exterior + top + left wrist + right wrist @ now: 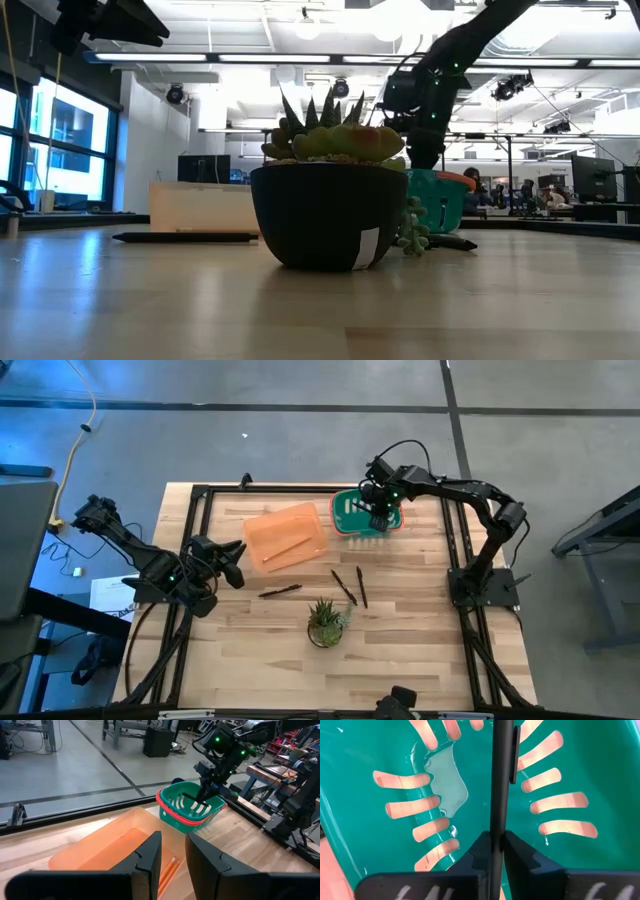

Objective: Sort pens & pencils
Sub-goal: Put the black pen into the green basket

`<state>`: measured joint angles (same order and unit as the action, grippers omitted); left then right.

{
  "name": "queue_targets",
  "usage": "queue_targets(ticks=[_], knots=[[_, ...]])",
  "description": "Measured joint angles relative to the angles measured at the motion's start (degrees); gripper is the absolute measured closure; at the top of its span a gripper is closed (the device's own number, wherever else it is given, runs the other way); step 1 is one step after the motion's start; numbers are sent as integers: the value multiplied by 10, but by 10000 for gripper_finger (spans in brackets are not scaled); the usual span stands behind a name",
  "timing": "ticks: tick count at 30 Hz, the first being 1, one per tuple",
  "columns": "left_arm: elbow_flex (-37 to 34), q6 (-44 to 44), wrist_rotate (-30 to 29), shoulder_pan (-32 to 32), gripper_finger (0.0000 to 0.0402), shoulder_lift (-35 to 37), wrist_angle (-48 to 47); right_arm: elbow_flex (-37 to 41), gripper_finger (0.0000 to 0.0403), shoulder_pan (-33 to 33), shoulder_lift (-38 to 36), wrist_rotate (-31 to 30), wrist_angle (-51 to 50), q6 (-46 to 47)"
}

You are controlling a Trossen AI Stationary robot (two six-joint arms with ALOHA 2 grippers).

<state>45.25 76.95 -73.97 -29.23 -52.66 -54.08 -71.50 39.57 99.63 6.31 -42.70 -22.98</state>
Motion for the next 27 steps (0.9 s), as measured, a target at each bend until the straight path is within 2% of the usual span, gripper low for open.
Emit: queue_targets(ticks=[6, 15, 19, 27], knots=[[0, 0, 0, 0, 325, 0, 0, 0, 367, 0, 0, 1, 0, 0], [0, -1, 0, 0, 325, 0, 0, 0, 364, -2, 0, 11, 1, 5], [0, -1, 0, 0, 325, 0, 0, 0, 362, -2, 0, 34, 2, 5], [0, -1, 0, 0, 325, 0, 0, 0, 322, -2, 0, 38, 14, 15]])
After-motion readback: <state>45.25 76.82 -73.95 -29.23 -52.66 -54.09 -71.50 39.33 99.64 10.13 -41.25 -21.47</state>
